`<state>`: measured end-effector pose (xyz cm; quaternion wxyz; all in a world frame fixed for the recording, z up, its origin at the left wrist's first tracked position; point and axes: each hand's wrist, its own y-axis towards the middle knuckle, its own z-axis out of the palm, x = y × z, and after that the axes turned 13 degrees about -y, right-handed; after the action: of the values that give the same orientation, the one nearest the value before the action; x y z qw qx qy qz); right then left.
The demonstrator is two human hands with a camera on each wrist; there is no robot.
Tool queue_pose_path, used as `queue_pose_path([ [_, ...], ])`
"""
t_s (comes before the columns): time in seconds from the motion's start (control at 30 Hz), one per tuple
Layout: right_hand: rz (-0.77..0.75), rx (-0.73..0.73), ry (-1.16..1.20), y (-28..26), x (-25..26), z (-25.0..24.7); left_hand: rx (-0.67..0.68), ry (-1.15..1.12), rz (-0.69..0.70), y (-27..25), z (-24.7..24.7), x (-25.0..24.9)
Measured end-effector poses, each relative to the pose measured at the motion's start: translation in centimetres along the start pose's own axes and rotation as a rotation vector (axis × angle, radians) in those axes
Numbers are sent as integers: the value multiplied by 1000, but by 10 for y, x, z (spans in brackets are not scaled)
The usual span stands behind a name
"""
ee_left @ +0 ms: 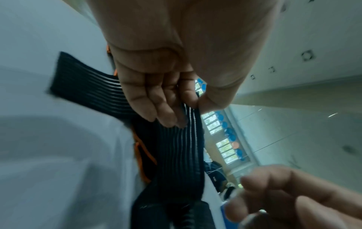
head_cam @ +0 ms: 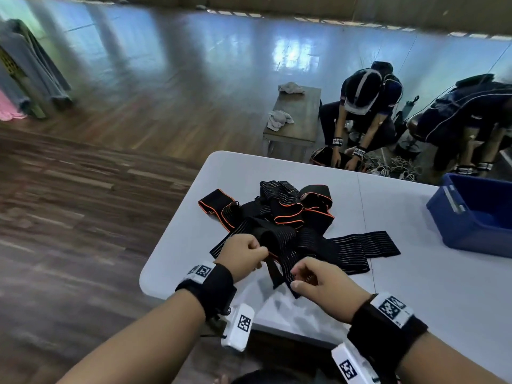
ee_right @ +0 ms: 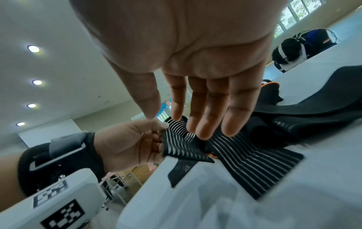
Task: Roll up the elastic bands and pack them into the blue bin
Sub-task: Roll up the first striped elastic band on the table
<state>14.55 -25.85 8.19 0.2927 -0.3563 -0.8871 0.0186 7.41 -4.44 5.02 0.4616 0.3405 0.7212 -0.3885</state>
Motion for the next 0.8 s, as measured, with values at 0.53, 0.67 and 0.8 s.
queue_pose_path([
  [0.53,112,-350,248,29,34,0,200,-518,-131,11,9,-35],
  [0.67,193,-405,288,36,25,8,249,-489,-117,13,8,-35],
  [0.8,260,-416,432,34,11,4,101,-327,-93,23,-10,-7],
])
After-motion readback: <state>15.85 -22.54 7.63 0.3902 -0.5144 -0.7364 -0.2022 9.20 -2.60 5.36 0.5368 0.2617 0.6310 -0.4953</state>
